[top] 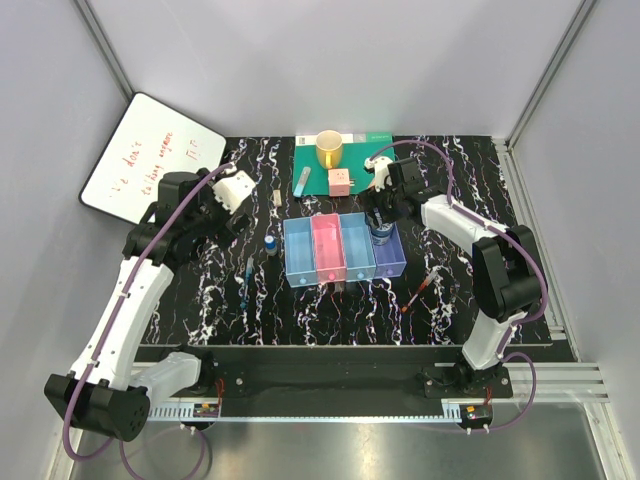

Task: Sort the stationery into containers
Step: Place the stationery in the storage box, then pick up the stationery from the center of the board.

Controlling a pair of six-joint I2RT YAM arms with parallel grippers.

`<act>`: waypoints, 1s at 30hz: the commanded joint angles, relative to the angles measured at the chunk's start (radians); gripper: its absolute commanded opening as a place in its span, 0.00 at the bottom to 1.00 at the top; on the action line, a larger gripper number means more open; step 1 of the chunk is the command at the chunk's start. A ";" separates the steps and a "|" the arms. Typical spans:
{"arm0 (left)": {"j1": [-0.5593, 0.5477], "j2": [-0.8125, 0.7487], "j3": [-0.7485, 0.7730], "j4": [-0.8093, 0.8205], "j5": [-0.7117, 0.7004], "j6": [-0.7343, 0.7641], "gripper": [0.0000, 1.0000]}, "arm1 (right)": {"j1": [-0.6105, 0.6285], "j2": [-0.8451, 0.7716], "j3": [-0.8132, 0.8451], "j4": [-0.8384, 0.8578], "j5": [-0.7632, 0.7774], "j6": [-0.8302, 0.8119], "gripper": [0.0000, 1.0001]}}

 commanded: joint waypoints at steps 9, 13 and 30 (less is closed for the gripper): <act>-0.004 0.028 0.019 0.035 0.013 0.002 0.99 | 0.011 -0.040 0.164 -0.050 0.072 0.002 0.81; -0.004 0.075 0.035 0.050 0.039 -0.010 0.99 | 0.011 -0.022 0.253 -0.082 0.212 0.020 0.79; -0.037 0.506 0.278 0.184 -0.032 -0.055 0.98 | -0.015 0.402 0.675 -0.180 0.439 0.167 0.68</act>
